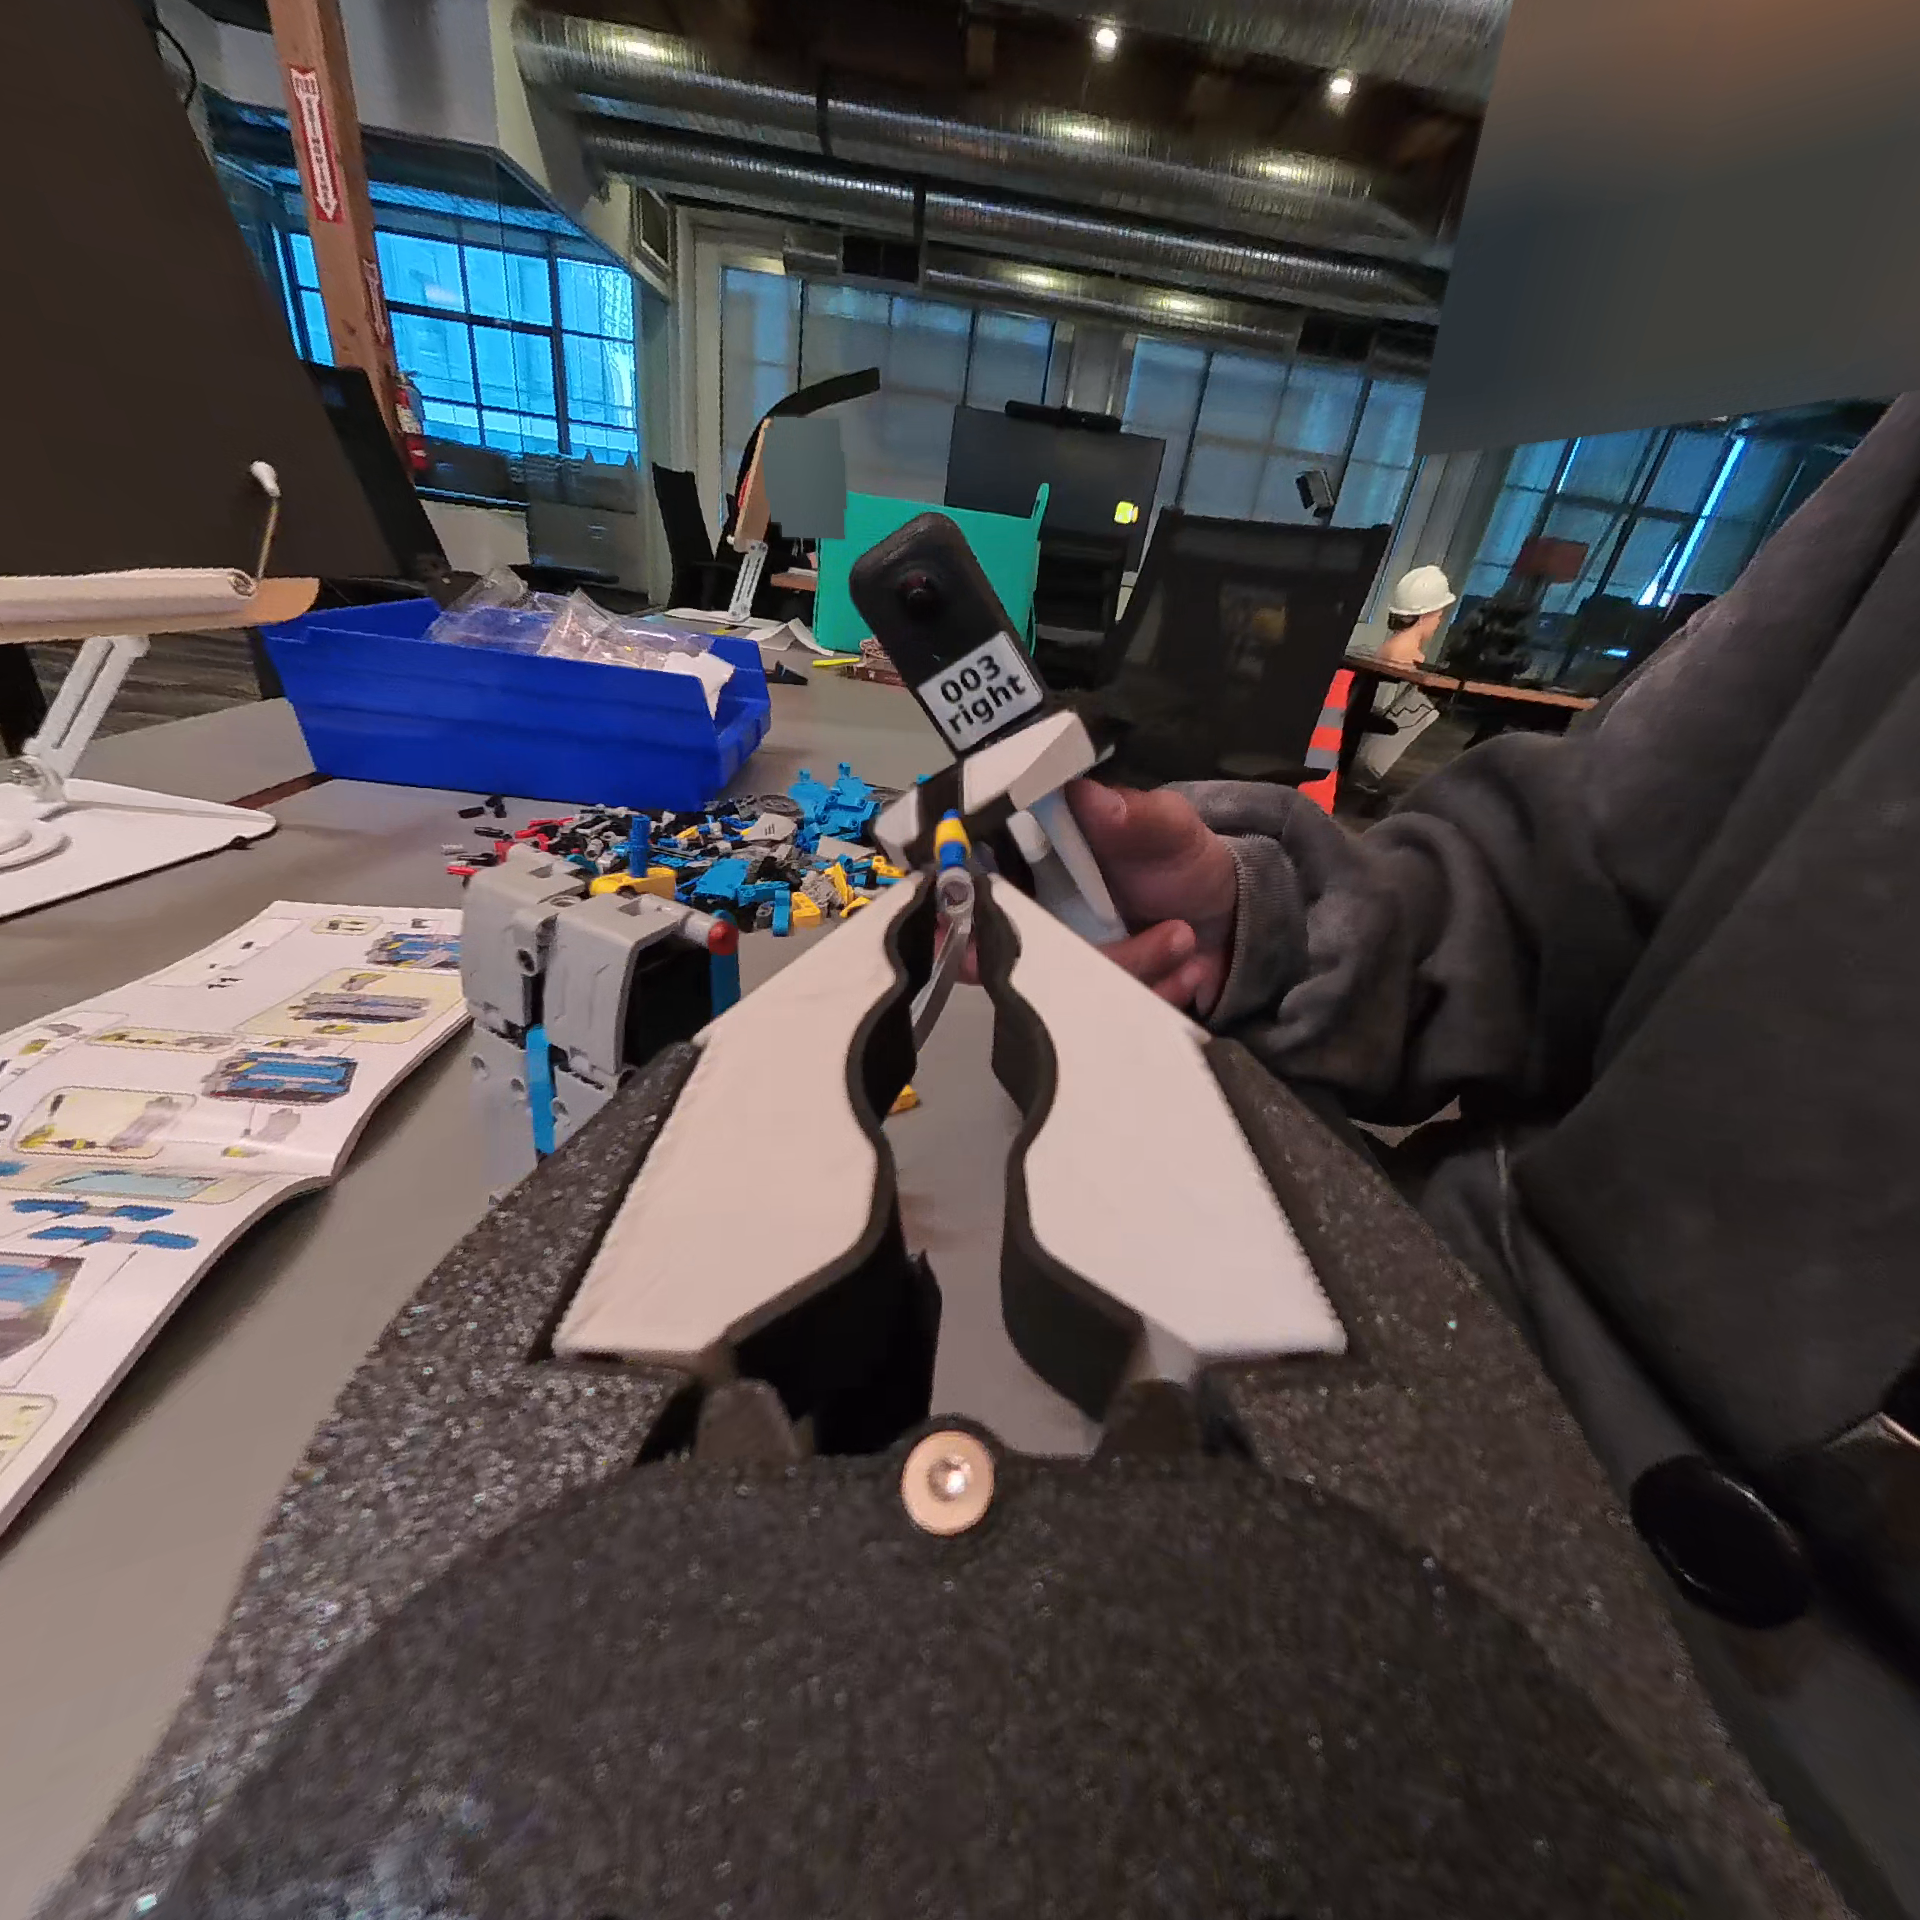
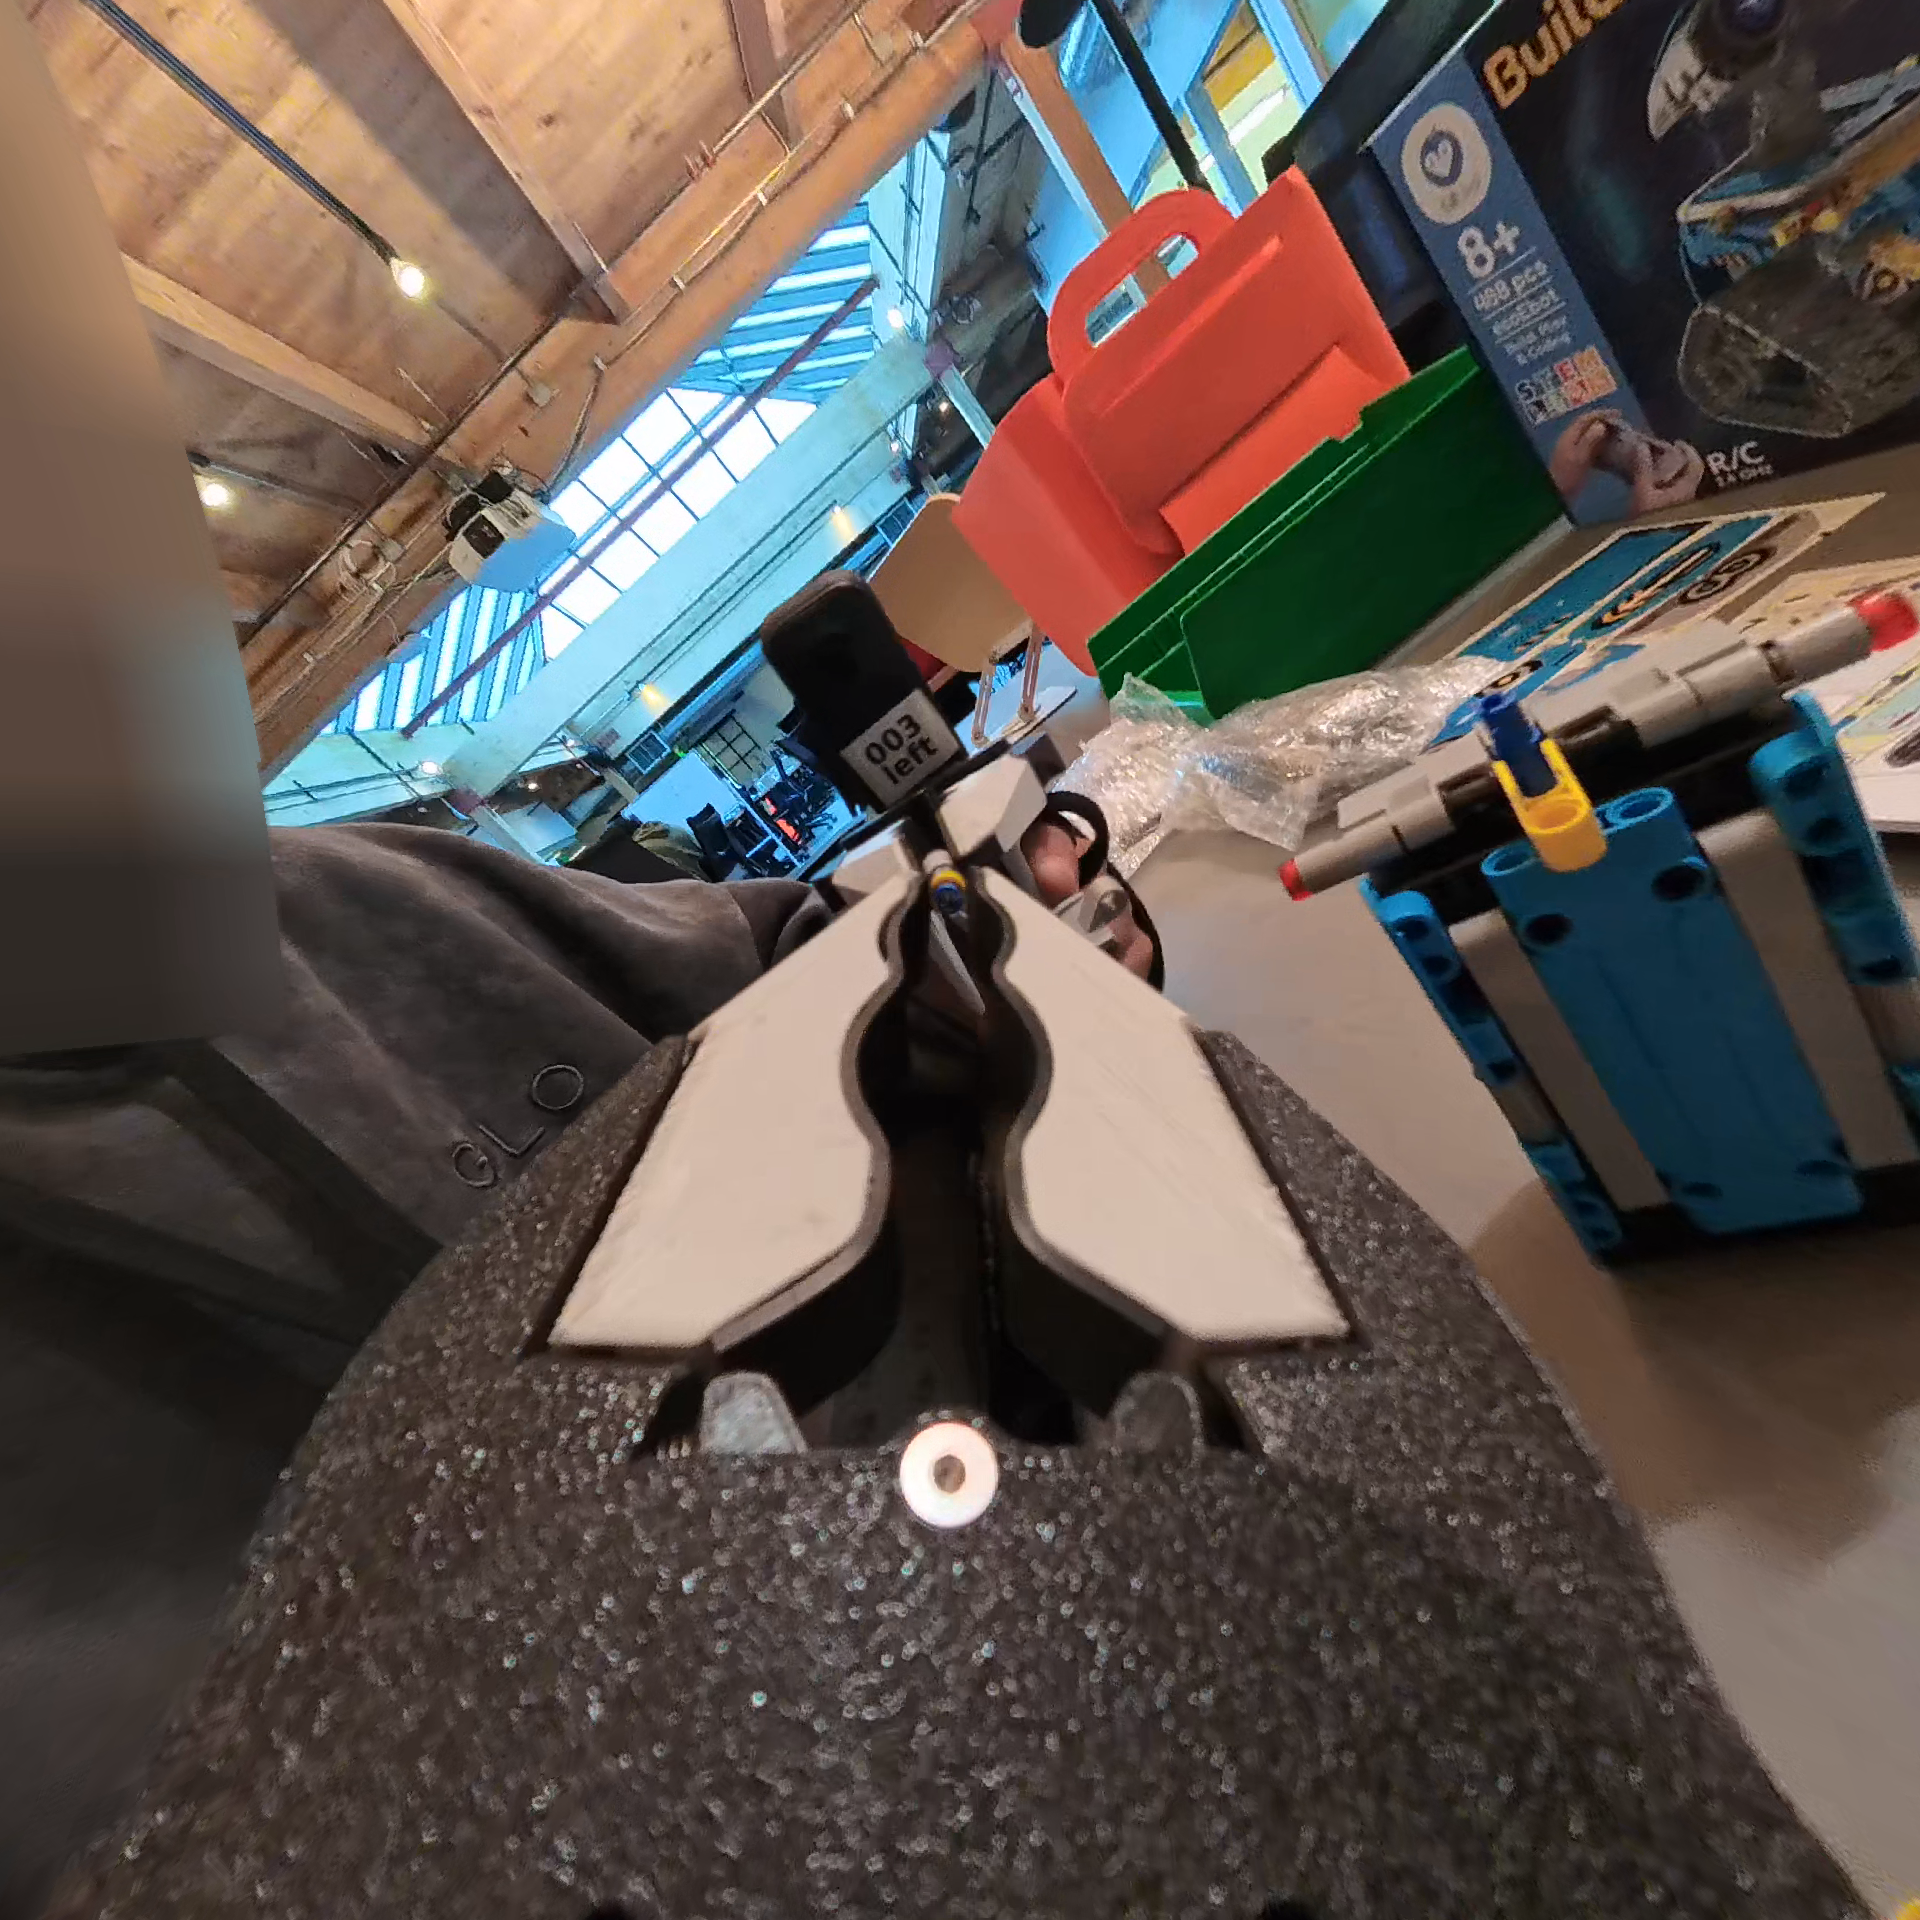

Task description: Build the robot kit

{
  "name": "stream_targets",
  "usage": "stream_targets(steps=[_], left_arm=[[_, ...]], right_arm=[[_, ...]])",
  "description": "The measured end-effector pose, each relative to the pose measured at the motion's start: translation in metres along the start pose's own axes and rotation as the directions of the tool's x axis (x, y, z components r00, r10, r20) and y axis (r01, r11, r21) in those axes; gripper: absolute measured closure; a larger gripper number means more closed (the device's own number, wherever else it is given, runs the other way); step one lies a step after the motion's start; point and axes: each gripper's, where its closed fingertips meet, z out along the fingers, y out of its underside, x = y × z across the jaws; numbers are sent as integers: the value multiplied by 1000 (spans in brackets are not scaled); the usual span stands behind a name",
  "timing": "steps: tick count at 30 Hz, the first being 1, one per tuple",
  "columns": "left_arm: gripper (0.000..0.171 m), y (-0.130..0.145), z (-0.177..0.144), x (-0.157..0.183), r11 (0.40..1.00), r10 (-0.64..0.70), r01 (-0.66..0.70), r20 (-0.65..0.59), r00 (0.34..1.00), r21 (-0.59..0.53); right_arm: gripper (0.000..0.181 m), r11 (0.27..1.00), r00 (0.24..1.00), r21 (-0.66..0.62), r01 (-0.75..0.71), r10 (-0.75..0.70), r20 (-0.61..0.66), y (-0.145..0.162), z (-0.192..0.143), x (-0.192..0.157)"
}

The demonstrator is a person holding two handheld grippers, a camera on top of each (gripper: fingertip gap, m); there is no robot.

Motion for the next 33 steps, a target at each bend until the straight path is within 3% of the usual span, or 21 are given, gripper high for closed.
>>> stream_targets(steps=[7, 11, 15, 20, 26, 33], left_arm=[[165, 2, 2, 2, 1000, 1, -1, -3, 1000, -5], [165, -2, 2, 3, 995, -92, 92, -27, 995, 27], [165, -5, 1, 6, 966, -248, 255, -104, 963, 54], [166, -11, 0, 7, 888, -428, 452, -203, 880, 85], [166, -4, 2, 9, 894, -429, 446, -212, 878, 40], [166, -8, 0, 6, 830, -524, 555, -276, 806, 46]], right_arm=[[174, 999, 999, -10, -31, 31, 22, 6, 6, -2], [174, 1000, 1000, 4, -12, 12, 23, 5, 7, -4], [175, 986, 985, 4, 169, -169, -44, 2, 8, -10], [175, 912, 901, -57, 407, -411, -136, 6, 9, -12], [175, 883, 868, -69, 465, -470, -160, 4, 8, -15], [174, 848, 828, -102, 520, -529, -185, 6, 8, -11]])
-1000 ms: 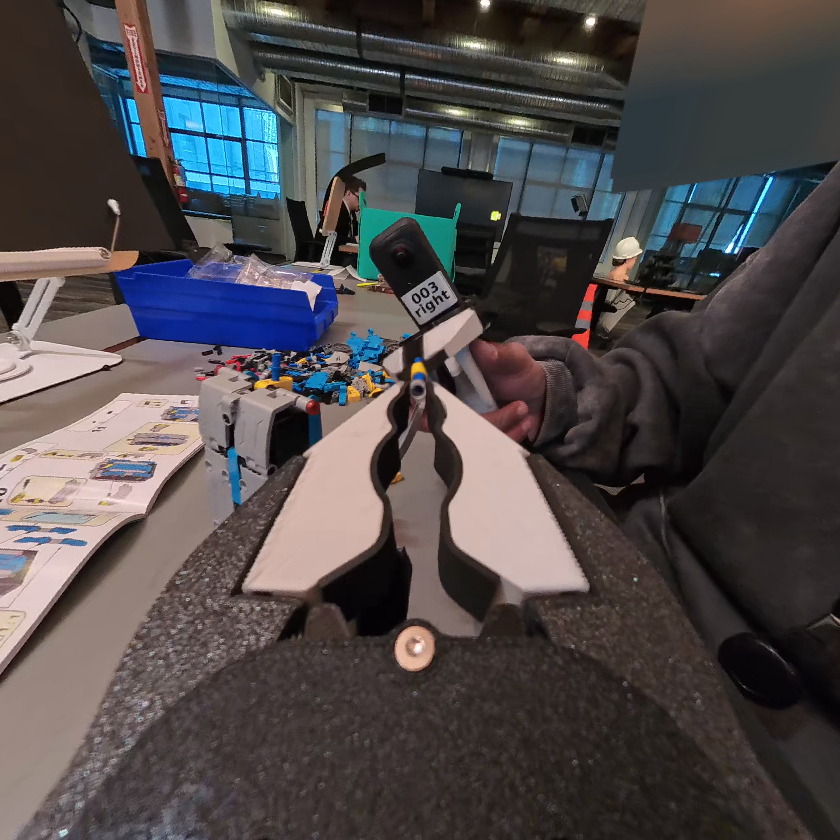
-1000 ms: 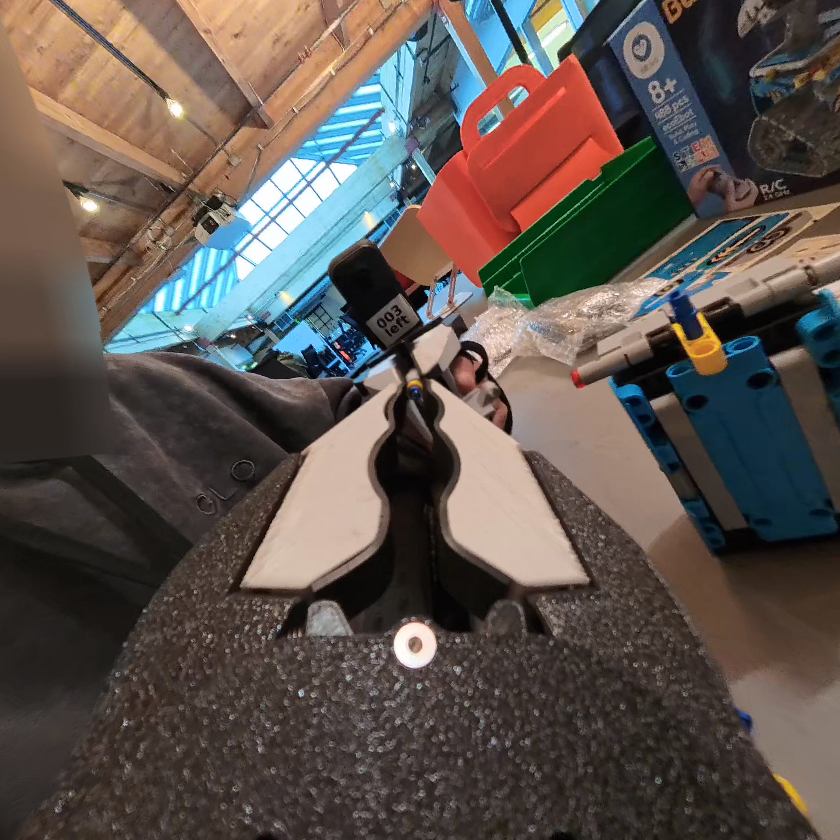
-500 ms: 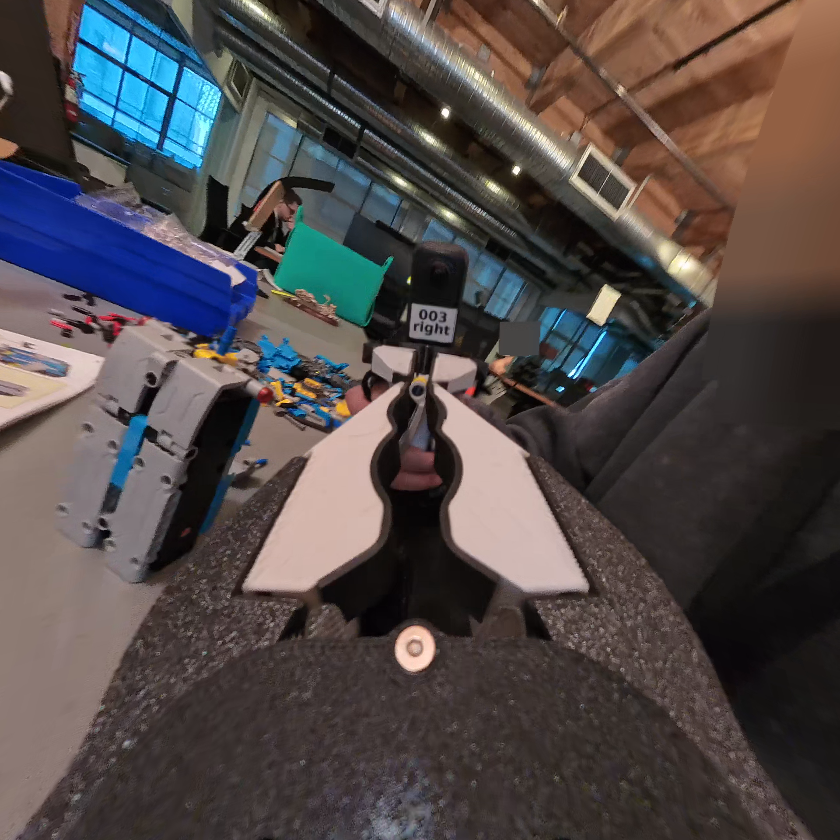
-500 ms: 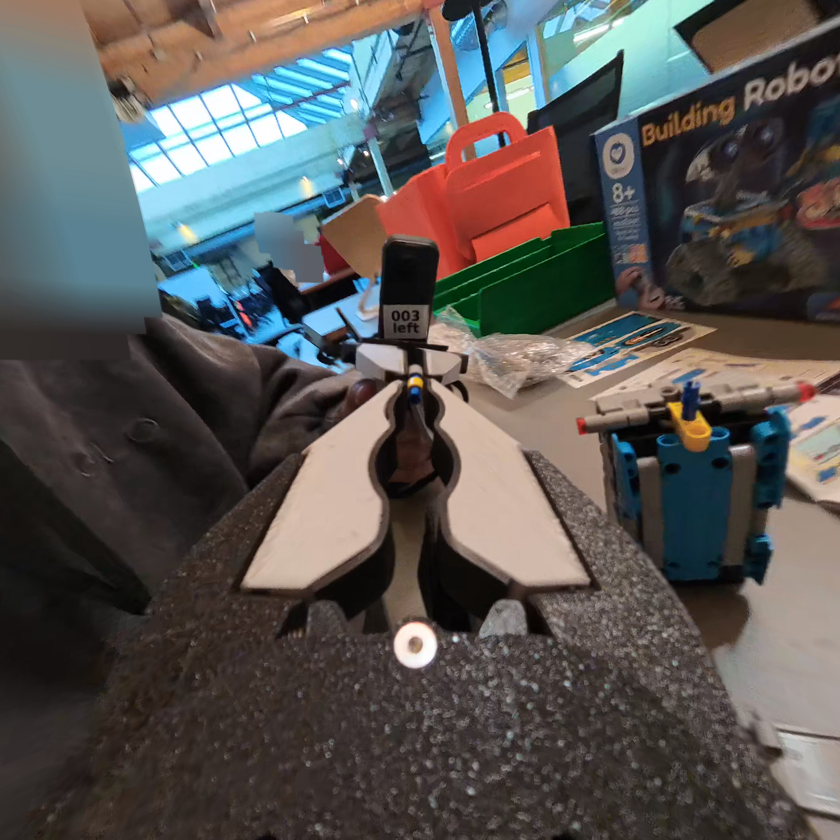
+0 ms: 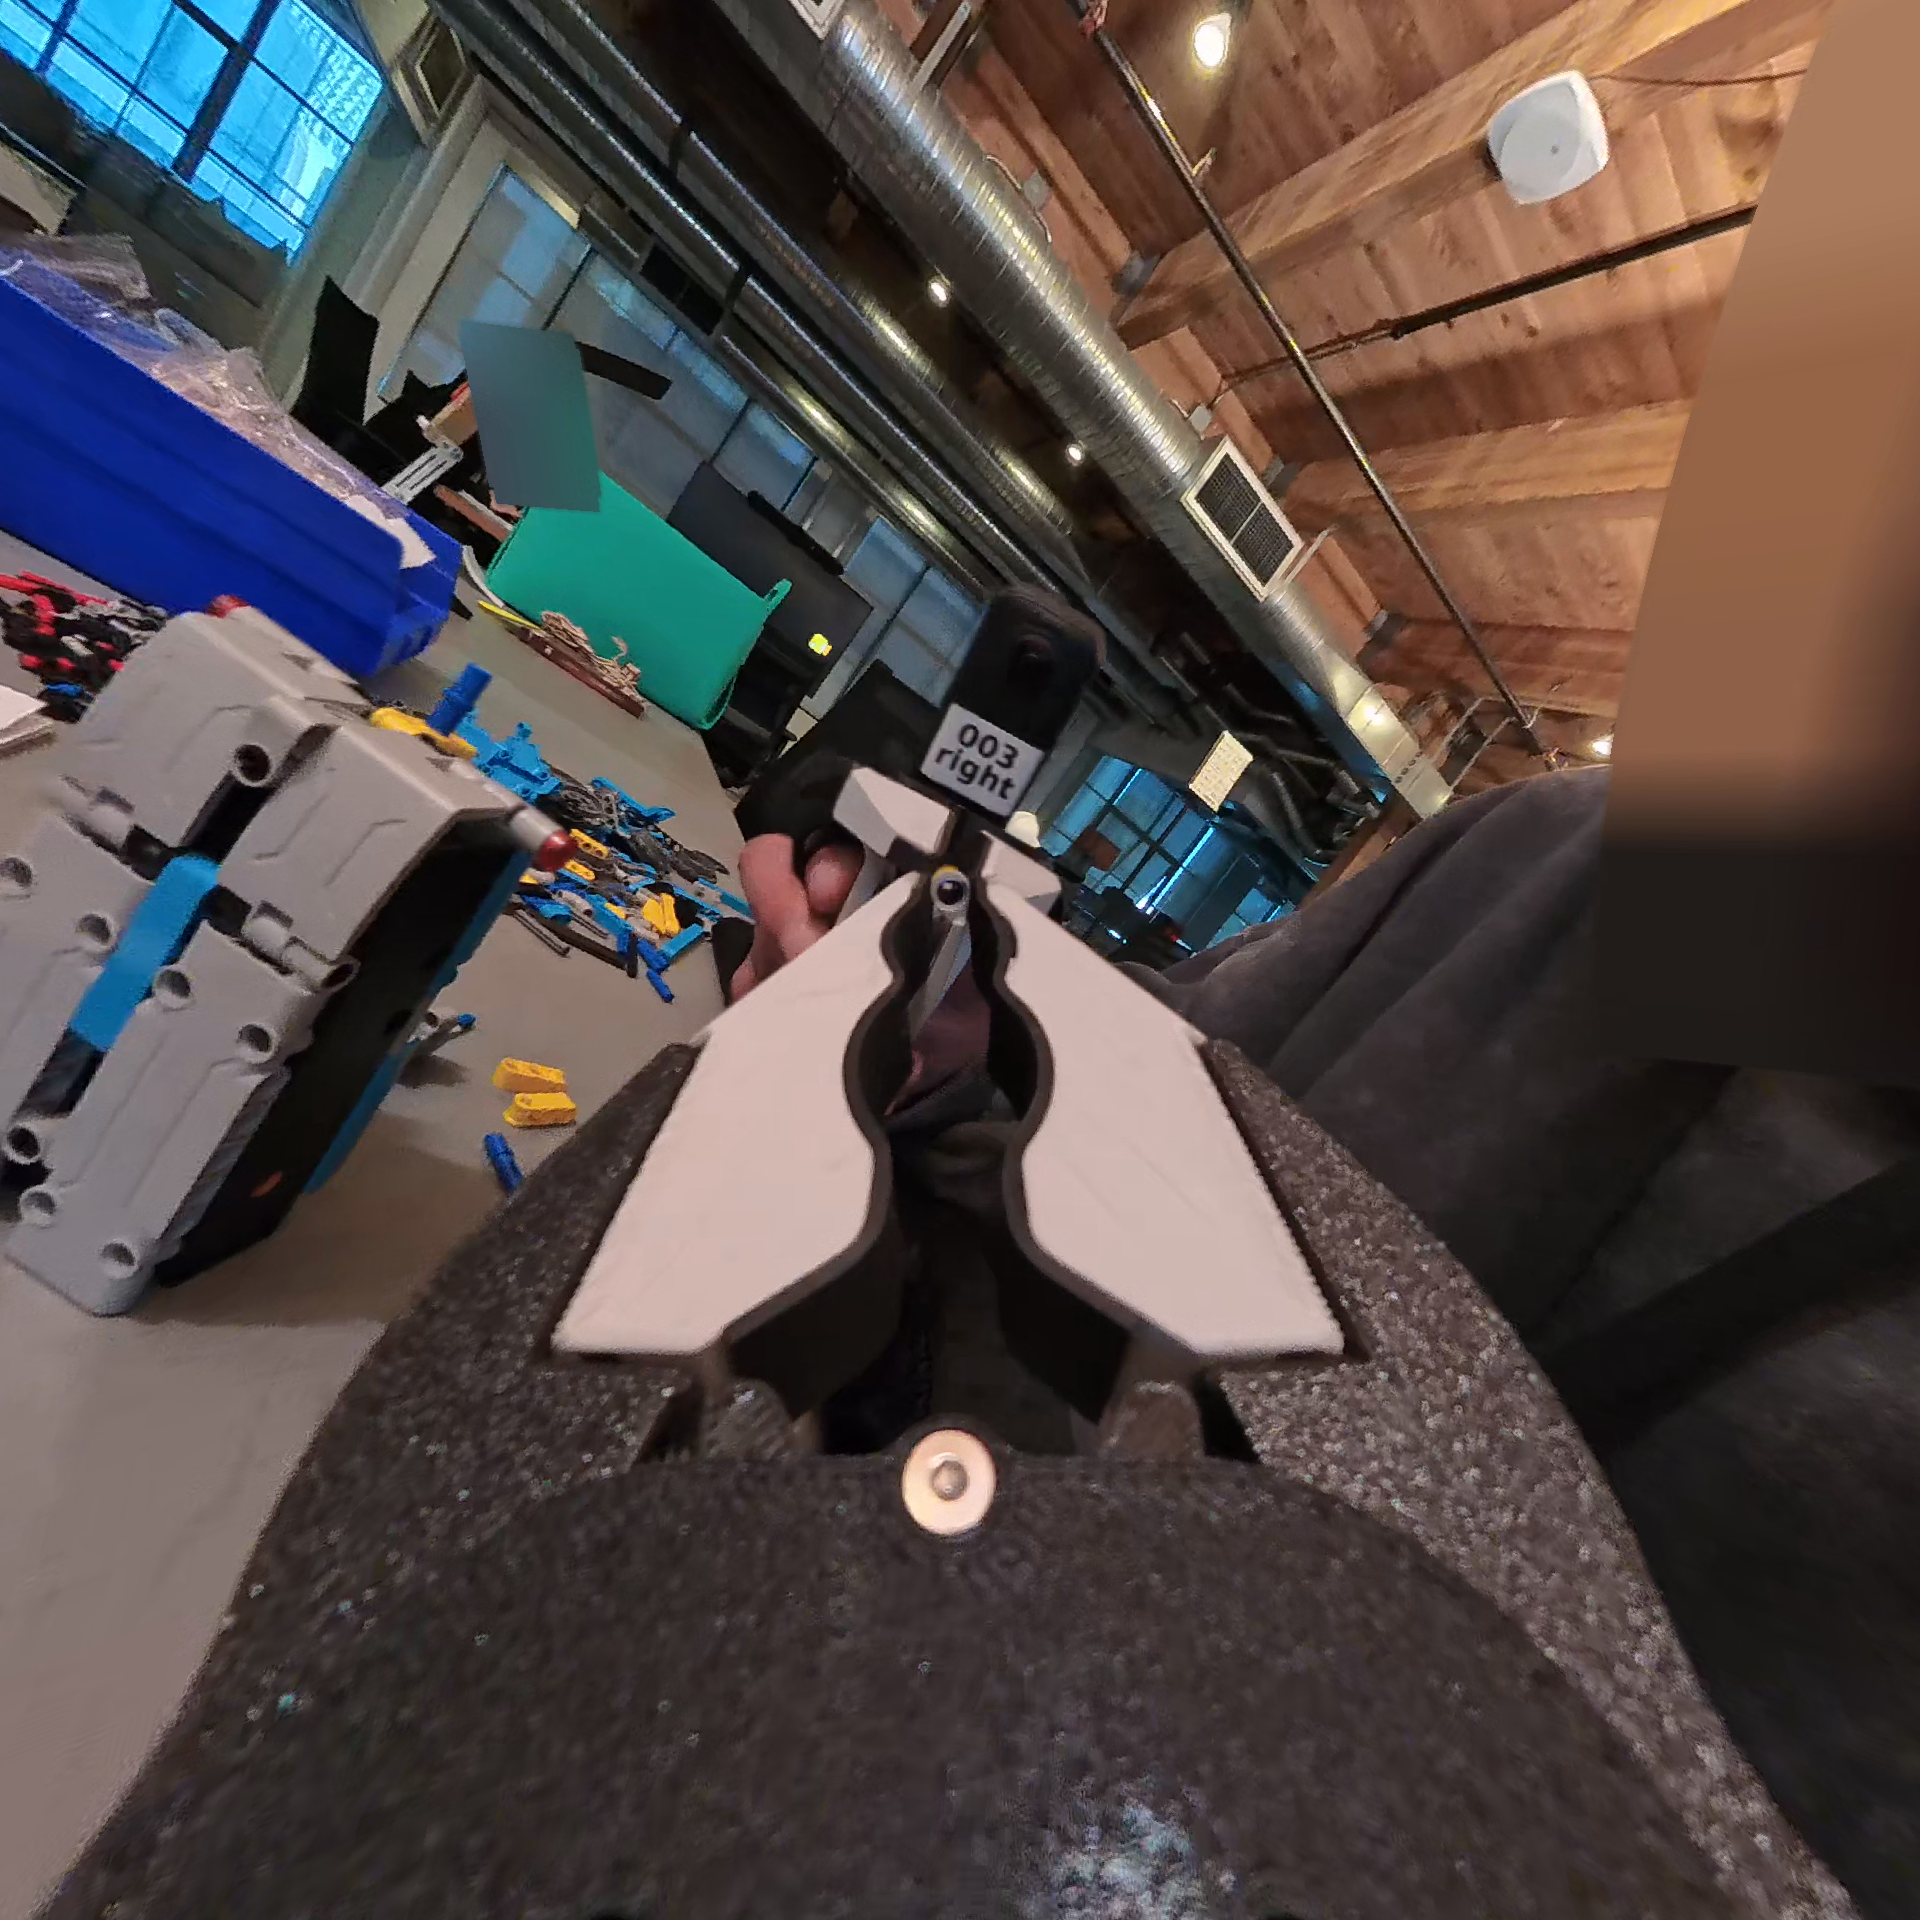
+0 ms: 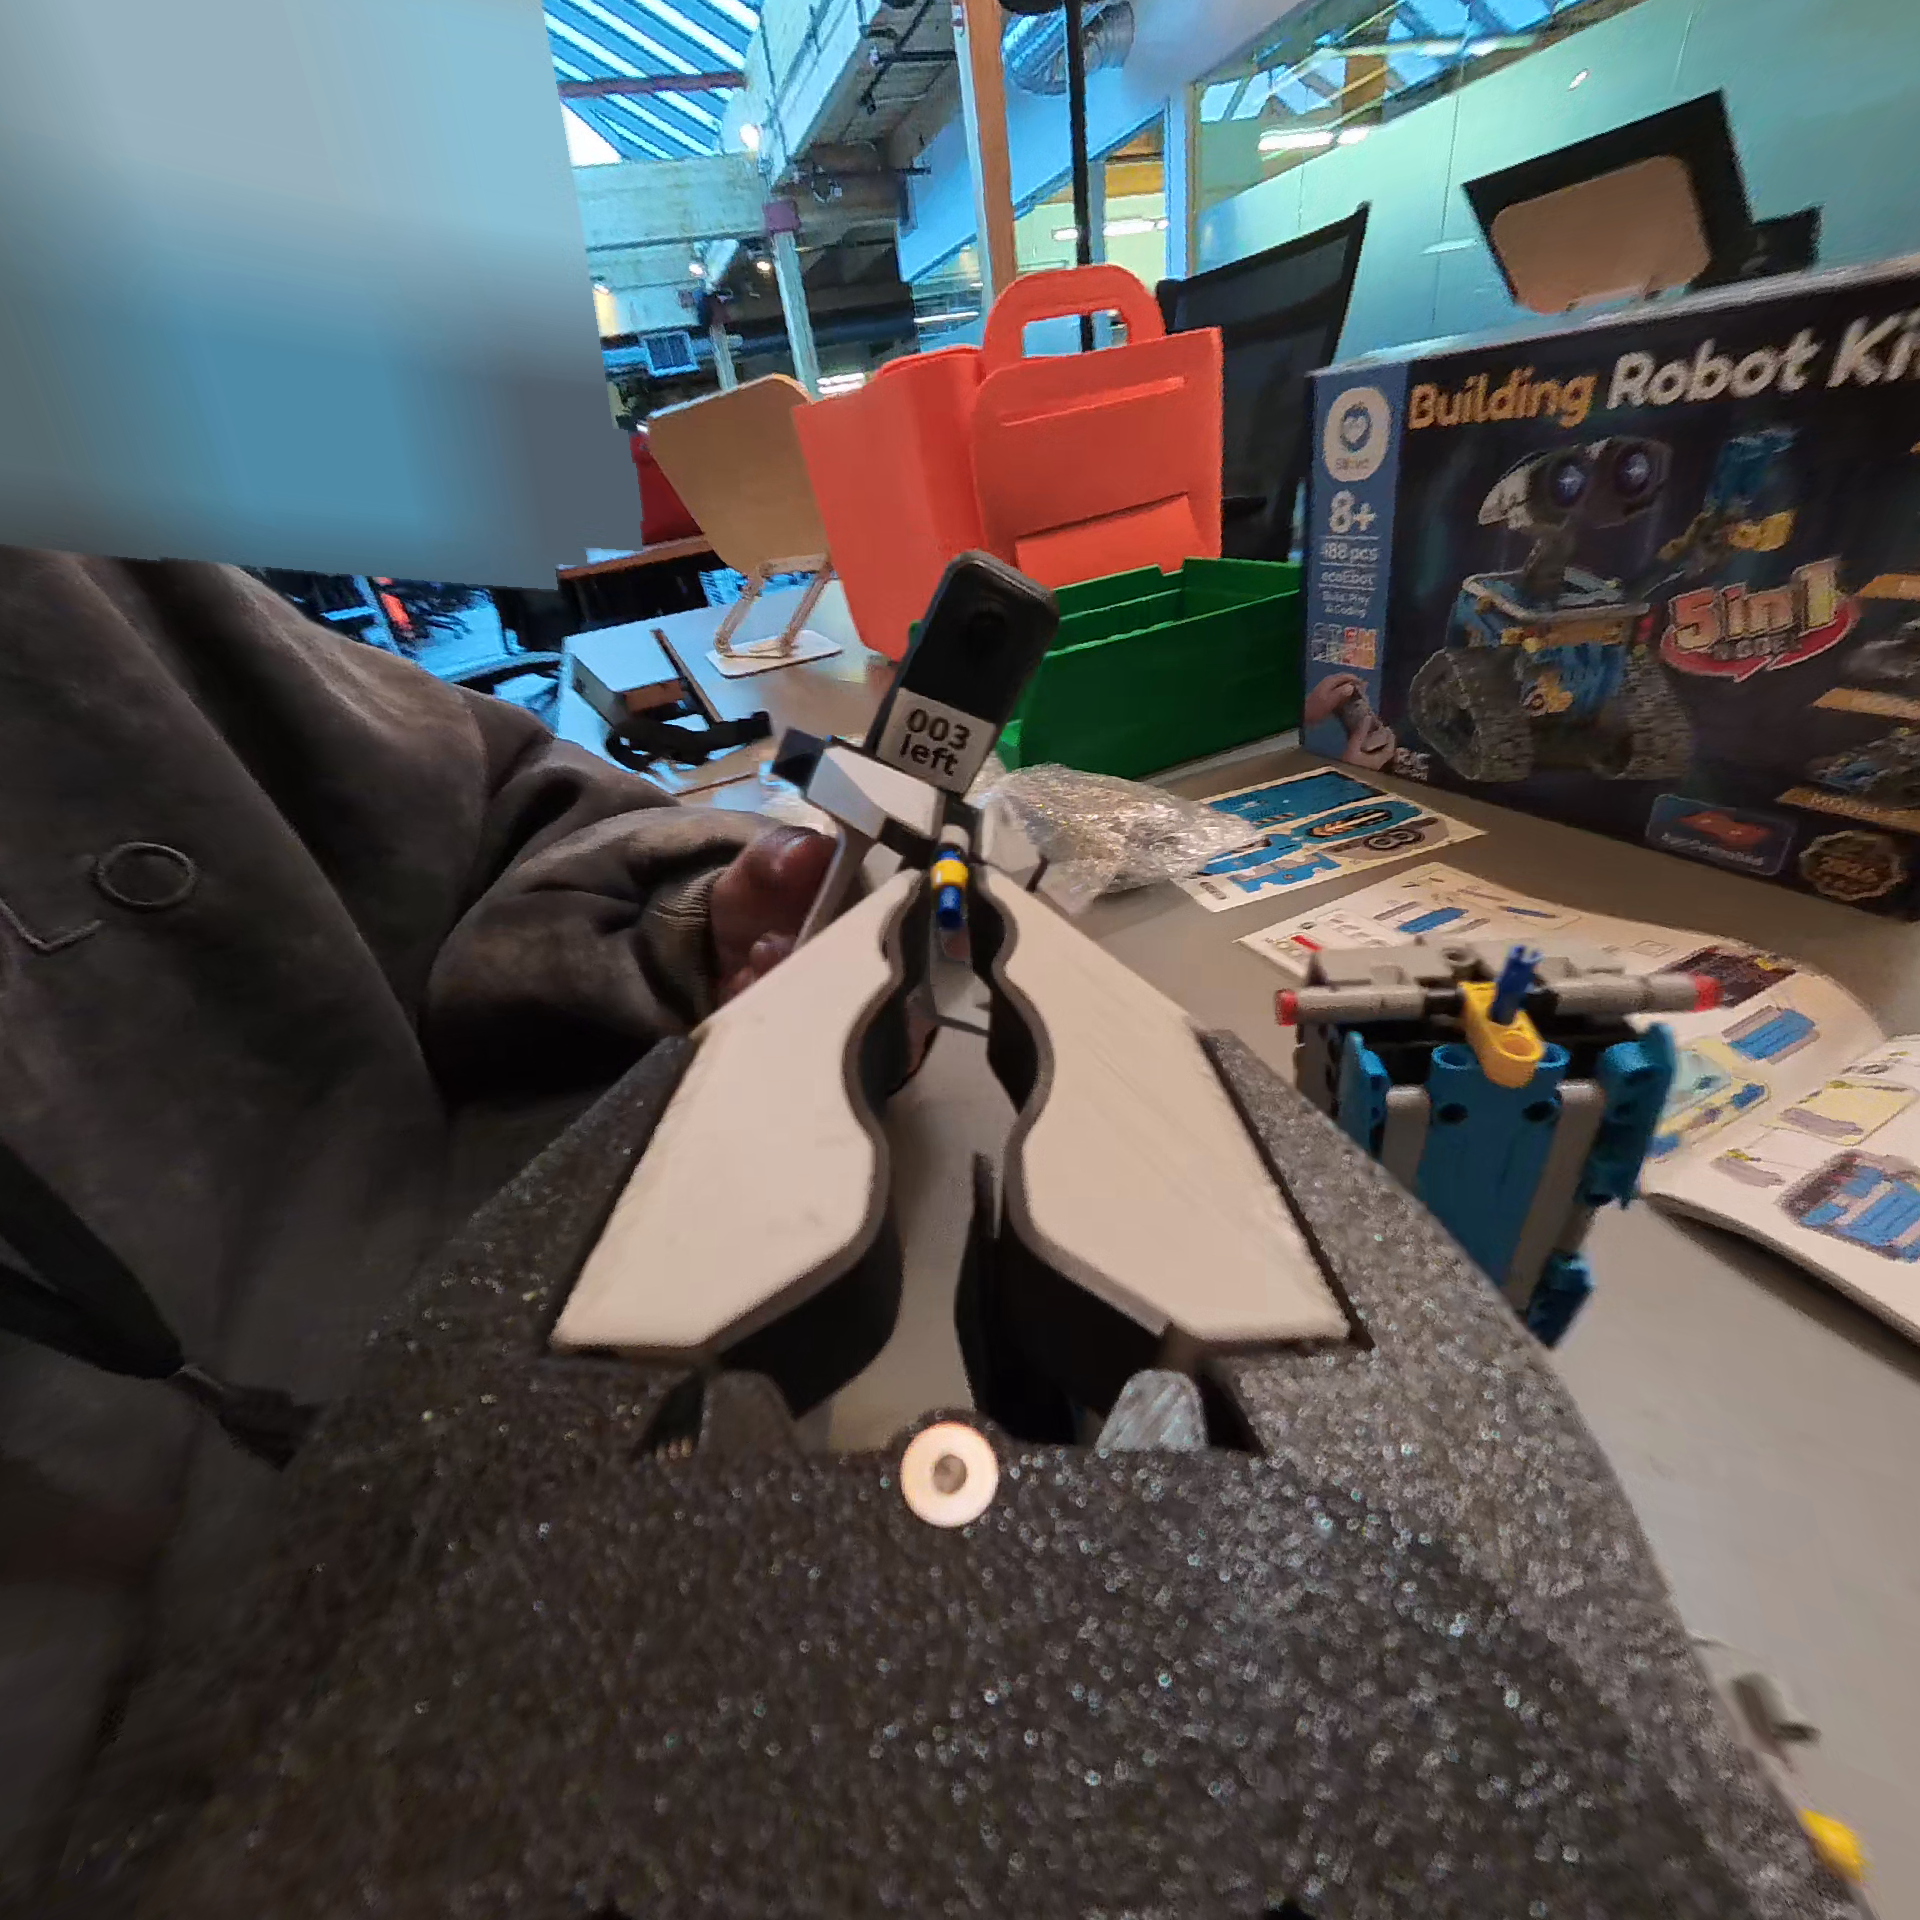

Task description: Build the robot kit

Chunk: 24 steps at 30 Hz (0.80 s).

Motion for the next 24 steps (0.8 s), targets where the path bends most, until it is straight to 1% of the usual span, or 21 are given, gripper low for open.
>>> stream_targets(steps=[4, 6, 10, 12, 15, 17, 18, 19, 20, 21, 22, 24], left_arm=[[166, -2, -1, -2, 1000, -20, 20, -3, 1000, 9], [166, -2, -1, -2, 1000, -14, 14, 1, 1000, 9], [166, -1, -2, -4, 1000, 3, -3, 17, 1000, -5], [166, 1, -3, -8, 999, 33, -32, 41, 999, -27], [166, 5, -4, -15, 990, 121, -113, 95, 988, -84], [166, 10, -5, -22, 980, 164, -147, 131, 978, -131], [166, 12, -5, -24, 977, 181, -161, 141, 973, -142], [166, 15, -3, -23, 973, 191, -169, 140, 972, -157], [166, 18, -1, -23, 970, 199, -175, 140, 970, -172], [166, 22, 1, -22, 967, 203, -177, 133, 970, -182], [166, 24, 3, -19, 968, 193, -169, 118, 974, -185], [166, 25, 3, -17, 976, 155, -136, 103, 983, -172]], right_arm=[[174, 998, 997, -26, 56, -58, -50, 3, 2, 3], [174, 997, 997, -50, 55, -57, -48, 8, 4, 3], [175, 998, 998, -53, 29, -31, -45, 9, 3, 5], [174, 998, 998, -63, 21, -24, -52, 10, 3, 7], [174, 996, 997, -86, 20, -26, -68, 13, 0, 12], [175, 997, 997, -75, 3, -9, -72, 10, -4, 15], [174, 998, 998, -67, -18, 15, -53, 8, -5, 14], [175, 997, 999, -69, -46, 45, -20, 8, -5, 10], [175, 996, 998, -66, -56, 55, -16, 9, -3, 9], [175, 997, 999, -63, -47, 46, -17, 9, -1, 7], [174, 996, 999, -89, -31, 29, -17, 14, 3, 5], [174, 994, 999, -105, 21, -25, -34, 16, 5, 4]])
